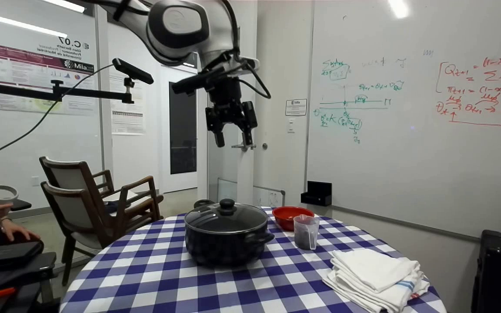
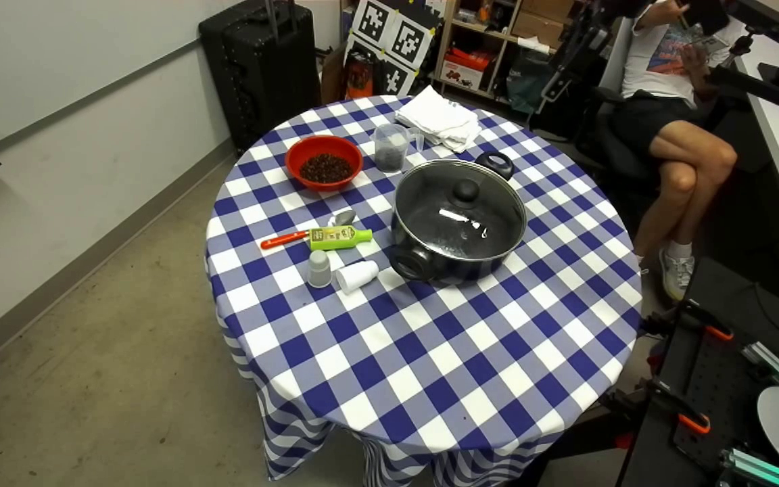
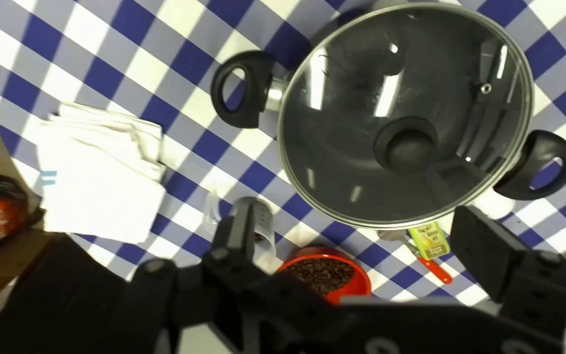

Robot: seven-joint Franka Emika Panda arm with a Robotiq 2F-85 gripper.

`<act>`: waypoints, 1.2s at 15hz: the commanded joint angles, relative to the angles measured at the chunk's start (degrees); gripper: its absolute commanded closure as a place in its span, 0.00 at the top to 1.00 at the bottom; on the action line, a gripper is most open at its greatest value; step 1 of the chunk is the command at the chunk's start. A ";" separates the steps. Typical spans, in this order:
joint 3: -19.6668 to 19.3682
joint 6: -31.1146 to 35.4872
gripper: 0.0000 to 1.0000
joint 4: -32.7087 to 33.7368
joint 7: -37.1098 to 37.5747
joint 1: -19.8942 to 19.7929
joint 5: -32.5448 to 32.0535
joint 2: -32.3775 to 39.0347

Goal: Remove the glass lid from the black pot and put it on the table

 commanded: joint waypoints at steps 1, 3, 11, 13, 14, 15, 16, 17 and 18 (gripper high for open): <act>2.87 -7.08 1.00 13.90 -6.42 -1.87 7.39 11.87; 4.87 -12.11 1.00 19.51 -7.29 -3.08 8.67 17.06; 8.36 -19.21 1.00 26.61 -2.55 -2.74 2.58 24.68; 9.14 -19.42 1.00 24.48 -1.53 -2.44 2.02 23.15; 9.56 -19.72 1.00 23.28 -1.08 -2.27 1.92 22.41; 9.84 -20.07 1.00 22.41 -0.70 -2.03 1.54 21.75; 9.90 -20.00 1.00 21.08 0.38 -1.46 0.61 21.10; 9.88 -20.02 1.00 20.01 1.35 -1.04 -0.36 20.57; 9.77 -19.18 1.00 18.75 2.50 -0.69 -1.32 20.22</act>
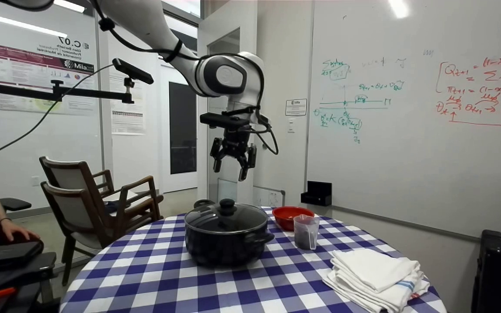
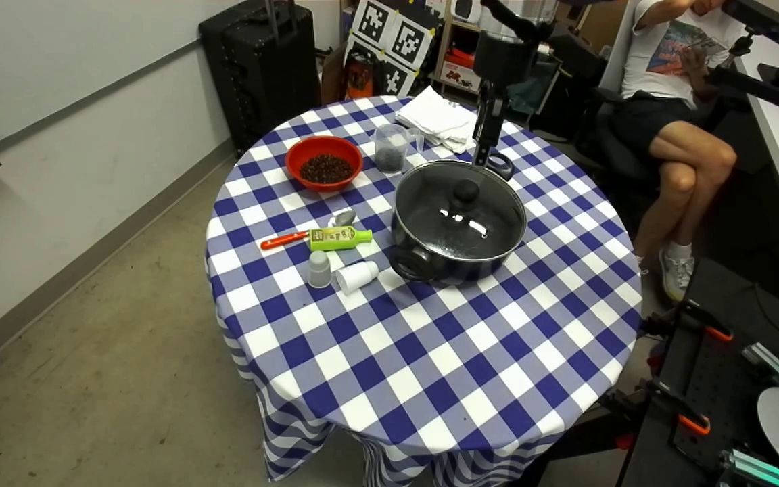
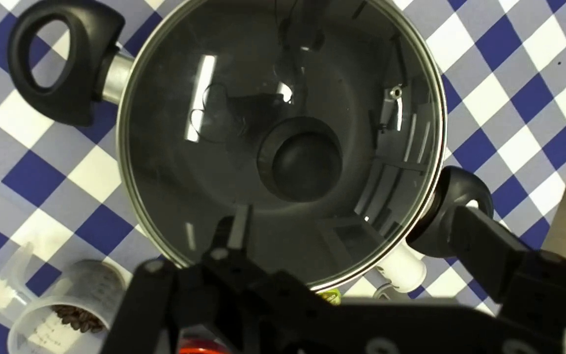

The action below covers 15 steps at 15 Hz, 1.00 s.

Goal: Remove the glass lid from the black pot and put it on the table

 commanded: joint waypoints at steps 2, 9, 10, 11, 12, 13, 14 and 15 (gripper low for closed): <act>-0.49 1.65 1.00 -6.55 5.81 1.73 -5.62 -3.82; -1.87 15.87 1.00 -11.90 15.62 2.71 -14.34 -3.76; -1.48 15.70 1.00 -11.97 15.24 2.33 -13.38 -3.67; -1.00 15.17 1.00 -12.14 14.72 1.91 -12.05 -3.84; -0.62 15.33 1.00 -12.41 14.12 1.61 -11.02 -4.07; -1.08 15.74 1.00 -12.46 15.22 2.15 -12.10 -3.93; -0.79 15.73 1.00 -12.27 14.74 1.98 -11.46 -3.58; -0.75 15.50 1.00 -12.20 14.76 2.04 -11.53 -3.47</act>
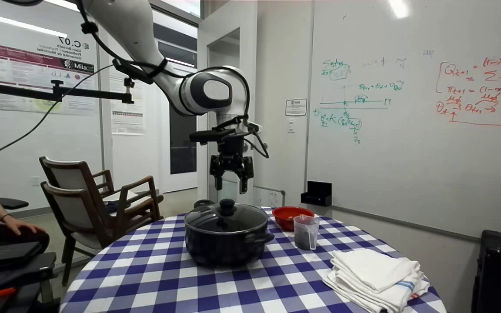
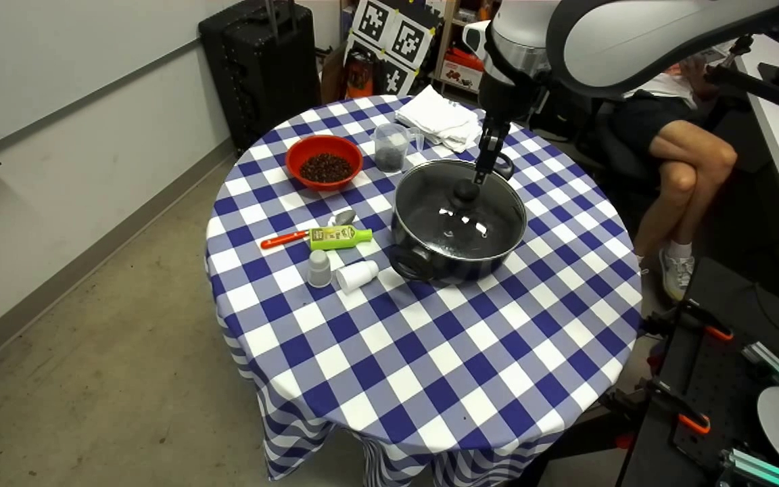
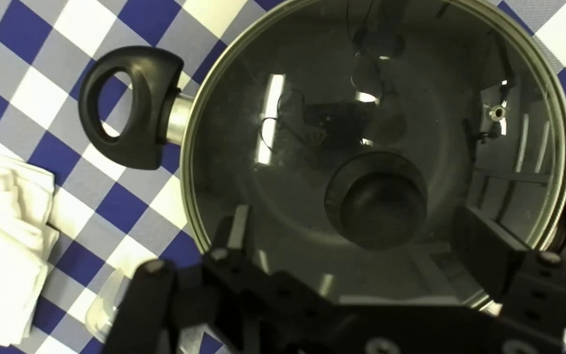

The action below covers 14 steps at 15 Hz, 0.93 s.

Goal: Remove the glass lid from the black pot and put it on the table

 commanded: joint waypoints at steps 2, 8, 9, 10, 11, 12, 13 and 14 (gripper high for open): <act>0.69 1.25 1.00 -1.64 0.23 0.08 1.39 -1.28; 1.21 5.87 1.00 -2.17 -0.76 0.76 -0.38 0.06; 1.00 5.96 1.00 -2.14 -0.35 1.01 -1.01 0.41; 0.86 6.00 1.00 -2.26 -0.13 1.15 -1.42 0.69; 0.91 6.09 1.00 -2.35 -0.27 1.01 -1.26 1.04; 1.00 5.78 1.00 -2.25 -0.51 0.91 -1.02 1.44; 1.13 5.42 1.00 -2.03 -0.84 0.81 -0.77 1.89; 1.13 5.11 1.00 -1.89 -0.94 0.83 -0.83 2.24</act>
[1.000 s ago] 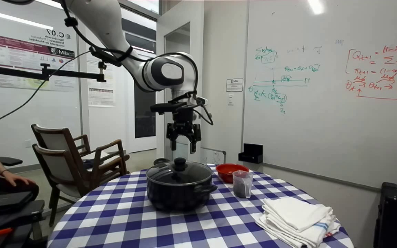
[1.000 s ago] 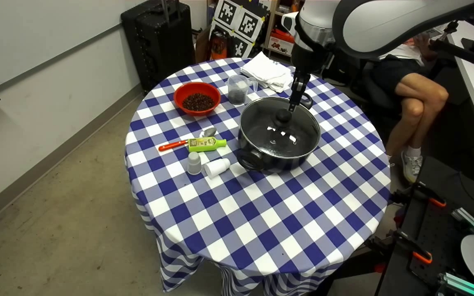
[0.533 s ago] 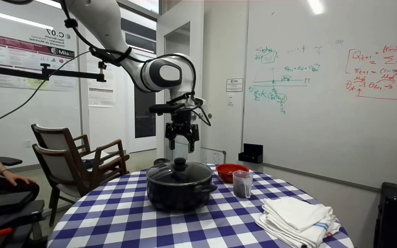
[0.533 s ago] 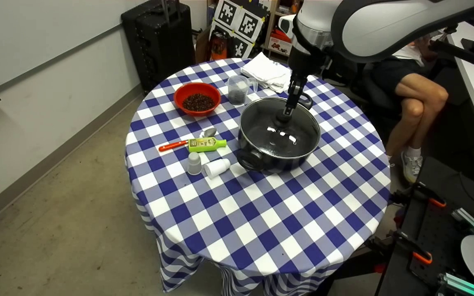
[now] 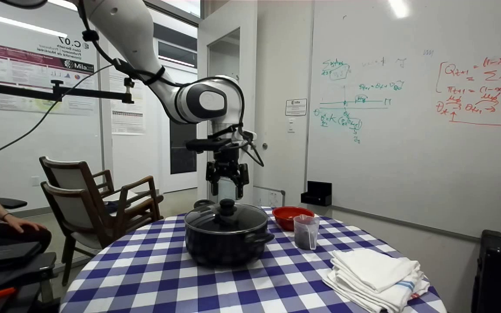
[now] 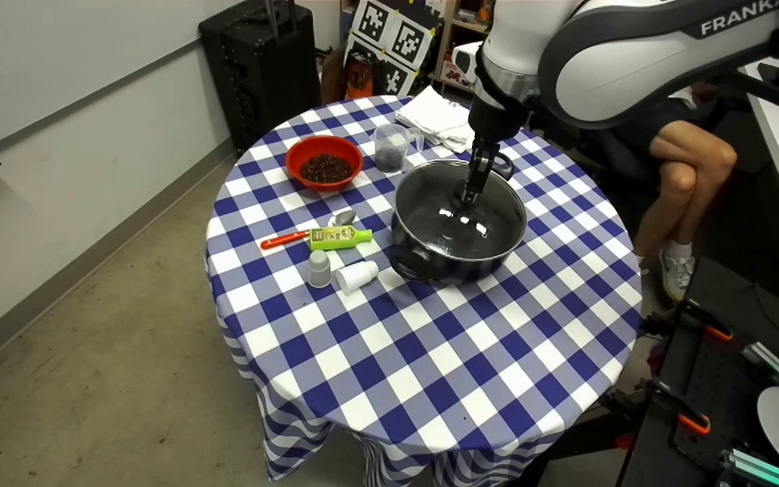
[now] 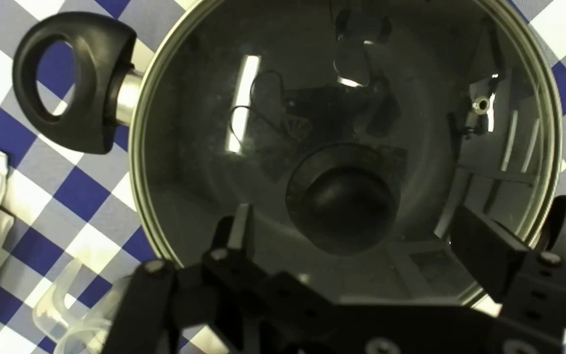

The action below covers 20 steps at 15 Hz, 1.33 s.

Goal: Remove the glass lid from the black pot and put it on the table

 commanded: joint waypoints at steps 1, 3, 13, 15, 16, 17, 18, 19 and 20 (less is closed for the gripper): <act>-0.53 0.72 1.00 0.21 -0.35 0.58 -1.23 1.25; -0.97 1.01 1.00 0.57 0.25 0.99 -2.45 2.04; -0.71 1.62 1.00 2.32 -0.02 0.79 -2.91 3.62; -0.62 1.83 1.00 2.55 -0.19 0.70 -2.74 3.63; -0.42 1.89 1.00 2.61 -0.47 0.53 -2.32 3.64; -0.24 1.93 1.00 2.61 -0.70 0.36 -1.93 3.69; -0.13 2.03 1.00 2.60 -0.78 0.26 -1.61 3.73; -0.07 2.11 1.00 2.54 -0.85 0.22 -1.41 3.74; -0.08 2.21 1.00 2.52 -0.78 0.27 -1.44 3.78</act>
